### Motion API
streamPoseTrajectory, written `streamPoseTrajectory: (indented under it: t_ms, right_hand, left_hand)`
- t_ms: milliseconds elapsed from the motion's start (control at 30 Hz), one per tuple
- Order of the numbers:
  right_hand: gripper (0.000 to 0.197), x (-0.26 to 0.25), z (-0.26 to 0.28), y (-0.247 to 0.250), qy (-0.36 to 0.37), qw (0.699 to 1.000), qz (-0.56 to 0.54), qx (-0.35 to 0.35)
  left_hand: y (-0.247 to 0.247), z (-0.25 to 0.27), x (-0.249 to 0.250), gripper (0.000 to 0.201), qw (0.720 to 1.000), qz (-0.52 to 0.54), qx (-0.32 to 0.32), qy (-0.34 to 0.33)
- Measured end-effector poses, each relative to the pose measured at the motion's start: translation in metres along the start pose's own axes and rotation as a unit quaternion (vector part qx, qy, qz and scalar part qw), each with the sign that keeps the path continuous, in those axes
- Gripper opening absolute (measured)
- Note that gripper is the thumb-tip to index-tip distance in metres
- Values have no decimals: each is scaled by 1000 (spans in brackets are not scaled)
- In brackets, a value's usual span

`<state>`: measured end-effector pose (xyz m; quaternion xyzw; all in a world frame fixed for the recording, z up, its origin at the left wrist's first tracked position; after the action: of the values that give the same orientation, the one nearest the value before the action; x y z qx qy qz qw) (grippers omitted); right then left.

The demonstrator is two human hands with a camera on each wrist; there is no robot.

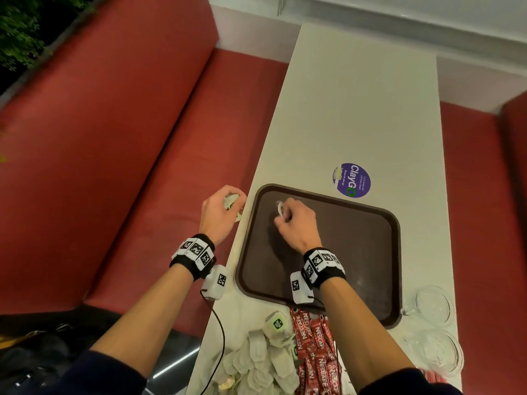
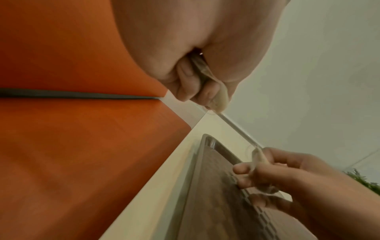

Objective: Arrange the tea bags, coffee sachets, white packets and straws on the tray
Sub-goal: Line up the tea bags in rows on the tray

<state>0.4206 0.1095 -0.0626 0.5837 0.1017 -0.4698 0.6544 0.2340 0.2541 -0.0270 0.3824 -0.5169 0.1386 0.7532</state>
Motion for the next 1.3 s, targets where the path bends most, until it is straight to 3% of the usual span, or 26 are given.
streamPoseTrajectory:
  t_ms: [133,267,367,500,767,967,1133,1200,1300]
  right_hand:
    - [29,12,6,6,-63,995,-72,29]
    - [18,12,2,2,-59,993,-105,3]
    - [6,9,-4,4,-26,995,-93,33]
    - [20,4,-16,7,-19,989,-115,86]
    - [22,-13,-44,-15,6,994,-75,83]
    - [19,-10,-48,-20,-10,996,-38,83]
    - [18,-28,-33,-2,-18,995,-55,78]
    - [16,-43,-13,12,2,992,-99,73]
    - [22,-68,29,17,28,967,-253,-18]
  left_hand:
    - [-19,4,-19,17,991,-85,-78,66]
    - [-40,6,-29,28,968,-173,-141,112]
    - [-45,10,-29,26,962,-206,-139,117]
    - [-47,18,-30,26,959,-221,-137,112]
    - [-47,20,-34,29,957,-234,-143,100]
    - [-35,25,-31,24,967,-196,-133,90]
    - [-16,35,-6,35,987,-94,-109,63]
    - [-10,41,5,41,992,-49,-104,59]
    - [-4,55,19,48,992,40,-100,59]
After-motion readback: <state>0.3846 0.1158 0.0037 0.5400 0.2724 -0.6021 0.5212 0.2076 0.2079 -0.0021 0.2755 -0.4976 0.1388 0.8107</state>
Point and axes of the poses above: each hand's wrist, its own z-axis away from the middle knuckle, its own y-axis out of the back of the hand, x = y × z, the point moved 6 cm from there along -z, towards the middle knuckle, and after that the axes turned 13 degrees about -x, right-handed, at the moved point
